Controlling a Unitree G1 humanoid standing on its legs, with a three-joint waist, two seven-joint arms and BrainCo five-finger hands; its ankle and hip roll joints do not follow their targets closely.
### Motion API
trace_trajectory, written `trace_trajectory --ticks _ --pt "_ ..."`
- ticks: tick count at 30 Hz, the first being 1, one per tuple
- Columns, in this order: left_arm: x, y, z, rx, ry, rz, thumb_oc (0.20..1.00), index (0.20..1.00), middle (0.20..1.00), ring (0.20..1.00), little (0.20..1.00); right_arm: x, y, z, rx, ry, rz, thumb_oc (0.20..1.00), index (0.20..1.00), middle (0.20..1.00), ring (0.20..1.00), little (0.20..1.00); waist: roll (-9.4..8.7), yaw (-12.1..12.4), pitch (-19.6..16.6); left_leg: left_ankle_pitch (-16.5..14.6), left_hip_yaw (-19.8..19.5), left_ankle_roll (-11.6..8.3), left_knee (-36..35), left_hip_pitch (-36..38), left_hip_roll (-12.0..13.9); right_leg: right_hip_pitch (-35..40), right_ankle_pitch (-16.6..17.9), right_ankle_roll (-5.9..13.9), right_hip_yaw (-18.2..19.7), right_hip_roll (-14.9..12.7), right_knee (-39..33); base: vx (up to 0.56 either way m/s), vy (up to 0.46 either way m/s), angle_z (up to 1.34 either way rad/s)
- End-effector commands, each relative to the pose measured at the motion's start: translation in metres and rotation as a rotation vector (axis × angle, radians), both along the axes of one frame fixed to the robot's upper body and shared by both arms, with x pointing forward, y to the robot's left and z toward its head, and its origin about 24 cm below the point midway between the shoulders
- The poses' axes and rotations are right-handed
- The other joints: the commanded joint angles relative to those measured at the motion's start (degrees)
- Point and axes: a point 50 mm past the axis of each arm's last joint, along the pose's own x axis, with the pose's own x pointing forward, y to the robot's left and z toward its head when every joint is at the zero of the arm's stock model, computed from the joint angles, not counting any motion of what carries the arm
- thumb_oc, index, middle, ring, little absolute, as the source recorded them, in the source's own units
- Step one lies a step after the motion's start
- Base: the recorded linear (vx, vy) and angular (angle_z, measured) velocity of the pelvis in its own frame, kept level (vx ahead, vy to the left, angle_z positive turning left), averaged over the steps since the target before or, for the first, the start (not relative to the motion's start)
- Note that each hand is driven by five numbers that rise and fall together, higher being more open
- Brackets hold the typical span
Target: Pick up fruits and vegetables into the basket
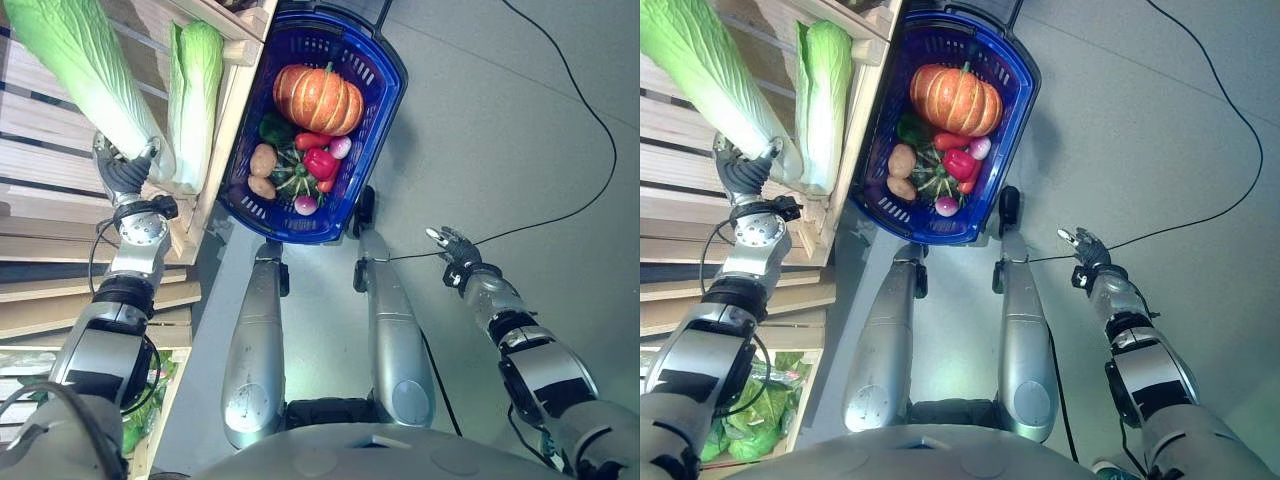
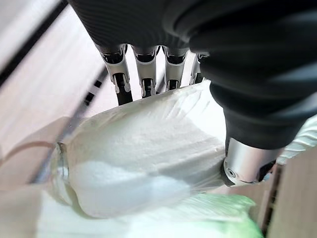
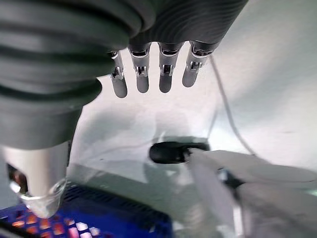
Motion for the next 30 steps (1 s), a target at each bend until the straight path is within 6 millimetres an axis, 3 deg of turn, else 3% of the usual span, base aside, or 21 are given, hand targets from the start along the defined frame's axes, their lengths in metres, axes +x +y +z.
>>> trace_trajectory --ticks 1,7,14,25,30 --pt "0.008 -0.039 0.026 0.126 -0.131 -0.172 0.200 0.200 0.200 0.200 0.200 -0.006 -0.020 0.009 -0.006 -0.083 -0.067 1.000 1.000 1.000 1.000 1.000 3.87 -0.71 -1.37 3.62 -0.26 1.32 -7.12 1.34 -2.80 4.07 -10.57 -0.78 -3.76 4.24 6.39 0.00 0.000 0.00" --pt "0.010 -0.051 0.035 0.234 -0.128 -0.250 0.200 0.200 0.200 0.200 0.200 0.006 -0.013 0.027 0.005 -0.188 -0.048 1.000 1.000 1.000 1.000 1.000 3.98 -0.90 -1.37 3.69 0.09 1.31 -7.41 1.73 -2.78 4.33 -10.38 -0.68 -3.82 4.21 6.19 0.00 0.000 0.00" --pt "0.007 -0.068 0.046 0.446 -0.109 -0.340 0.200 0.200 0.200 0.200 0.200 0.020 0.001 0.066 0.020 -0.396 -0.019 1.000 1.000 1.000 1.000 1.000 4.44 -1.43 -1.37 3.96 0.61 1.18 -8.39 2.74 -2.69 5.03 -9.96 -0.32 -3.80 3.97 5.36 0.00 0.000 -0.01" --pt "0.000 -0.094 0.060 0.557 -0.129 -0.550 0.200 0.200 0.200 0.200 0.200 0.024 0.018 0.114 0.052 -0.658 0.047 1.000 1.000 1.000 1.000 1.000 5.32 -2.31 -1.37 4.23 1.37 1.18 -9.46 3.73 -2.61 5.54 -9.57 0.23 -3.85 3.59 4.72 0.00 0.005 -0.01" --pt "-0.006 -0.114 0.066 0.613 -0.148 -0.664 0.200 0.200 0.200 0.200 0.200 0.022 0.041 0.146 0.086 -0.805 0.146 1.000 1.000 1.000 1.000 1.000 5.28 -2.94 -1.37 4.02 1.95 1.21 -9.88 4.52 -2.30 6.08 -9.80 0.55 -3.38 3.75 4.61 0.00 0.003 -0.02"
